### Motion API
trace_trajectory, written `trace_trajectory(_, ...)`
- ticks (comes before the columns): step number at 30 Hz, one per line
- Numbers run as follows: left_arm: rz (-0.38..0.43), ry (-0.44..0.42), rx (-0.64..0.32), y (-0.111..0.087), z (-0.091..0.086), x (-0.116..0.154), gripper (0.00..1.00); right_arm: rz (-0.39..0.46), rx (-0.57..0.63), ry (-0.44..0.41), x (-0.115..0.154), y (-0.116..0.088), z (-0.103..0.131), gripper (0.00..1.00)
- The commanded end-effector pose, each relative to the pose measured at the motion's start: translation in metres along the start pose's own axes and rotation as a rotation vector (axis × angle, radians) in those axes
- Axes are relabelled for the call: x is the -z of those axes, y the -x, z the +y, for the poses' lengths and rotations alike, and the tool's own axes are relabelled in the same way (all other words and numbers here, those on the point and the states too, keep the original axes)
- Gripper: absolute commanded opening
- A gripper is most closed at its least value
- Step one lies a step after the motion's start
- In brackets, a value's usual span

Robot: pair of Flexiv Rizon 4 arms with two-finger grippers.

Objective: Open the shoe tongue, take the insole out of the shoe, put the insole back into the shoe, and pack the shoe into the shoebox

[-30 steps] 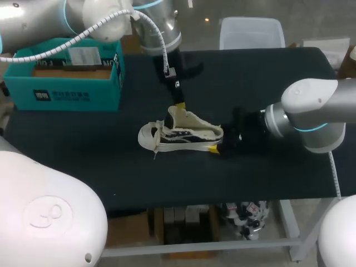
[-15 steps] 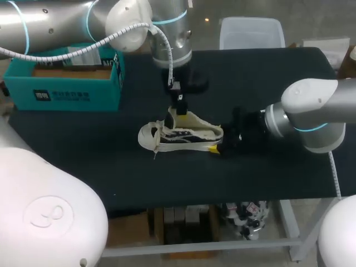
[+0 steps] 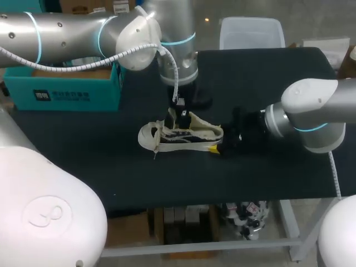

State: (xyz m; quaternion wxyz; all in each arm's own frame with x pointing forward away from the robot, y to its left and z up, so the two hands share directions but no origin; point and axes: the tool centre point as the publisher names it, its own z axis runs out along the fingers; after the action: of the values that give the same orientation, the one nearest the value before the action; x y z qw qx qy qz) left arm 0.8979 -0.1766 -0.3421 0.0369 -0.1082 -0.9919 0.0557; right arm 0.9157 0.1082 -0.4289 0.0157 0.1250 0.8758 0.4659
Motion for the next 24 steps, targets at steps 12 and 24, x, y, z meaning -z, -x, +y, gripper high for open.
trace_trajectory(12, 0.101, -0.022, -0.008, 0.002, 0.008, -0.021, 0.0, 0.007, 0.0, 0.005, 0.001, 0.002, -0.004, 0.0)
trace_trajectory(24, 0.161, -0.005, -0.003, 0.002, 0.008, -0.049, 0.0, 0.007, 0.0, 0.005, 0.001, 0.002, -0.004, 0.0)
